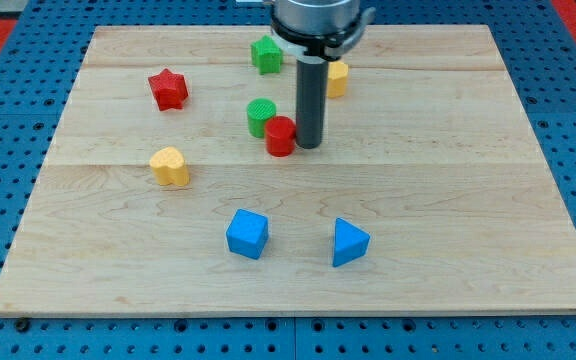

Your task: Keep the red star below the green star

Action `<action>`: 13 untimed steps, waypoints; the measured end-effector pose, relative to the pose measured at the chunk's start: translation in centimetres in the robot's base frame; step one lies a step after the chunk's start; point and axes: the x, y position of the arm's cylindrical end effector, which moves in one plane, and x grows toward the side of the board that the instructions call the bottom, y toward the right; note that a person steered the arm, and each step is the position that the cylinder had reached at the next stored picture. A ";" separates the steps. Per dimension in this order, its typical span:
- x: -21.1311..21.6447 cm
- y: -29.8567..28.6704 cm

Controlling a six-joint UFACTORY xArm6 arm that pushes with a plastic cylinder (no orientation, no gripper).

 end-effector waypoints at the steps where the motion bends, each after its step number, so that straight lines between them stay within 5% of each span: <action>1: 1.1 -0.7; 4: 3.9 -4.4; 5: 2.9 -12.6; 8: -5.1 -24.2; 10: -9.8 -14.6; 11: -9.3 -21.4; 13: -5.9 -16.8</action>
